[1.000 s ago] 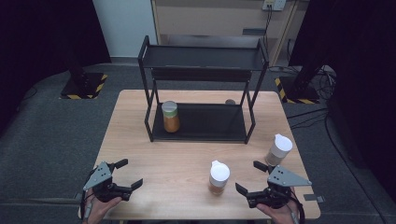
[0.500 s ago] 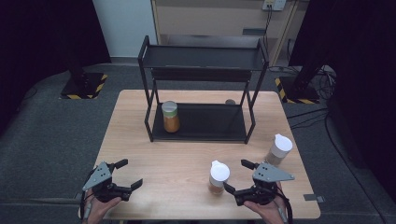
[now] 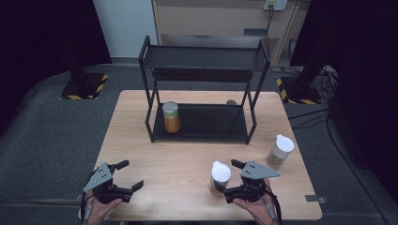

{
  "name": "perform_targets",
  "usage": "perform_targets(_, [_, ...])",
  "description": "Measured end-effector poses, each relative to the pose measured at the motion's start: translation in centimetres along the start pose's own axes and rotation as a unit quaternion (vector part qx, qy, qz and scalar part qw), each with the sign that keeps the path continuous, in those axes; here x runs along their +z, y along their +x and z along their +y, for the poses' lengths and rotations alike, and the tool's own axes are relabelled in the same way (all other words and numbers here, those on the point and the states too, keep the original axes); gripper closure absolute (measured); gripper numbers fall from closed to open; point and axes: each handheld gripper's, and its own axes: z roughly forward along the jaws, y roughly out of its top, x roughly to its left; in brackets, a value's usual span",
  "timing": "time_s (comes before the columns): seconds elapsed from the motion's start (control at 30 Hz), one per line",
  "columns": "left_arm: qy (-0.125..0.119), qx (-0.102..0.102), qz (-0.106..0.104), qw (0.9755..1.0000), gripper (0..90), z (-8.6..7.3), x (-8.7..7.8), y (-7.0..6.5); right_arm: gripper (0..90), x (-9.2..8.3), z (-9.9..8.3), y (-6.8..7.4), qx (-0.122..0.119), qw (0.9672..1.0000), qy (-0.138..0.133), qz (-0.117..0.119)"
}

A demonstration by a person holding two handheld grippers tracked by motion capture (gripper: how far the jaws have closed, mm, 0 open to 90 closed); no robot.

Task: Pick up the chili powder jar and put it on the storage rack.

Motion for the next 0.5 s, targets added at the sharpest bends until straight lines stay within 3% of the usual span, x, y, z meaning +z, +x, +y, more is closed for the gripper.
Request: perform_targets(0.5, [0.0,0.0,0.0,1.0,0.6,0.0,0.0,0.0,11.7,2.2,-0.5,0.5,0.004,0.9996,0.022,-0.014])
